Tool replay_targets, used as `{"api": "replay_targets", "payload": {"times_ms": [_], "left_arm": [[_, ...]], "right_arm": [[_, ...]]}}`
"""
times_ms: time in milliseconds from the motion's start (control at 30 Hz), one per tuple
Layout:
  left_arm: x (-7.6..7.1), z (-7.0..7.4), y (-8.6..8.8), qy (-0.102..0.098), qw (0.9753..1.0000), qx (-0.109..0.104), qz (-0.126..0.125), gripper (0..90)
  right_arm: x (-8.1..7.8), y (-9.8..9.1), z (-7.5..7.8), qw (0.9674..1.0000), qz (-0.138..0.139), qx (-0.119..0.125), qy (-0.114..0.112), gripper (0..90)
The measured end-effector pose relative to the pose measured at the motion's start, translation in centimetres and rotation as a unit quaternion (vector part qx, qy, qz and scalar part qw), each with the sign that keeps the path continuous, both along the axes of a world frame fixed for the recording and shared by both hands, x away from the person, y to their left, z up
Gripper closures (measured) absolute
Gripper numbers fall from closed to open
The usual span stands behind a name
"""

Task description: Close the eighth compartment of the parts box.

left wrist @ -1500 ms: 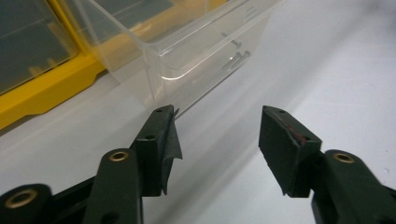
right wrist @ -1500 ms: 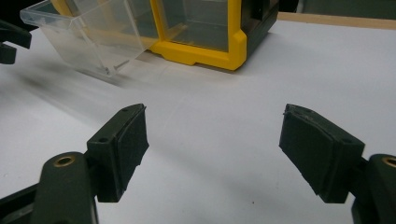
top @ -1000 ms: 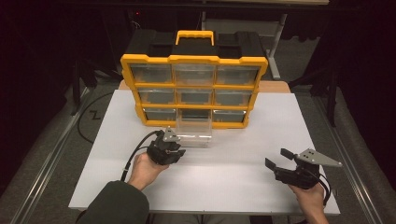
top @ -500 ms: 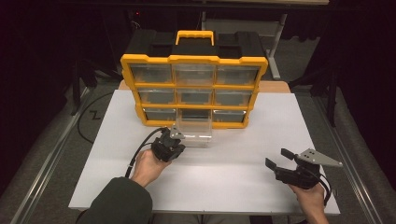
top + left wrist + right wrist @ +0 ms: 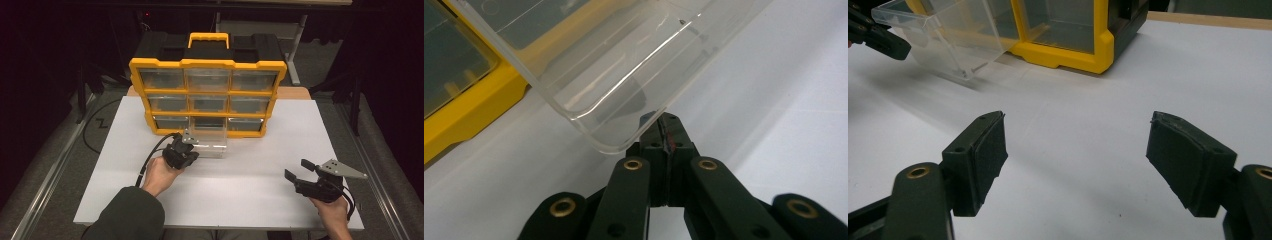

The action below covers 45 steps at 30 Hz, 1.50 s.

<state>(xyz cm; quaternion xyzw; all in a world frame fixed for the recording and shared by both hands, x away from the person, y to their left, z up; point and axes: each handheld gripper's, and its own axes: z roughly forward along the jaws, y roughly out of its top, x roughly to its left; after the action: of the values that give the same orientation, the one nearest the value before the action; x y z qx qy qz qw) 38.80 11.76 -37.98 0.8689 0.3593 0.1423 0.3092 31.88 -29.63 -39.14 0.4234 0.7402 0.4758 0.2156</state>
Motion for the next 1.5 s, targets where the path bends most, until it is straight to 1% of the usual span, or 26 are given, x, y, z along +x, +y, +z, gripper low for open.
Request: {"api": "replay_targets", "payload": {"times_ms": [67,367,433,533,733,767,1133,1233,1267,1367,1500], "left_arm": [[0.1,0.1,0.0,0.005,1.0000,-0.003,0.000,89.4],[0.5,0.0,-0.1,0.004,1.0000,-0.007,0.001,89.4],[0.5,0.0,-0.1,0.006,0.9999,-0.008,0.003,89.4],[0.6,0.0,0.0,0.005,0.9999,-0.009,0.007,89.5],[0.7,0.3,0.0,0.003,1.0000,-0.008,0.002,89.4],[0.7,0.3,-0.1,0.003,0.9999,-0.011,0.002,89.4],[0.9,0.6,-0.4,0.004,0.9999,-0.010,-0.004,89.5],[0.9,0.7,-0.5,0.002,1.0000,-0.006,-0.006,89.5],[1.0,0.7,-0.5,0.000,1.0000,-0.008,-0.003,89.5],[1.2,0.8,-0.6,0.000,0.9999,-0.013,-0.002,89.5],[1.4,1.0,-0.7,-0.001,0.9999,-0.013,-0.002,89.5]], "right_arm": [[0.0,0.0,0.0,1.0000,0.000,0.001,0.001,25.5],[0.0,0.2,0.0,1.0000,0.000,0.000,0.003,25.6],[0.0,0.1,0.0,1.0000,0.001,0.000,0.003,25.6],[0.0,0.1,-0.1,1.0000,0.000,0.000,0.004,25.5],[0.0,0.1,-0.1,1.0000,0.001,-0.002,0.003,25.6],[0.0,0.2,-0.1,1.0000,0.000,-0.001,0.004,25.6],[0.0,0.2,-0.1,1.0000,0.002,-0.002,0.003,25.6],[0.0,0.2,-0.1,1.0000,0.003,-0.004,0.005,25.6],[0.0,0.2,-0.1,1.0000,0.003,-0.003,0.005,25.6],[0.0,0.2,-0.1,1.0000,0.002,-0.001,0.004,25.6],[0.0,0.1,-0.1,1.0000,0.000,0.000,0.005,25.6]]}}
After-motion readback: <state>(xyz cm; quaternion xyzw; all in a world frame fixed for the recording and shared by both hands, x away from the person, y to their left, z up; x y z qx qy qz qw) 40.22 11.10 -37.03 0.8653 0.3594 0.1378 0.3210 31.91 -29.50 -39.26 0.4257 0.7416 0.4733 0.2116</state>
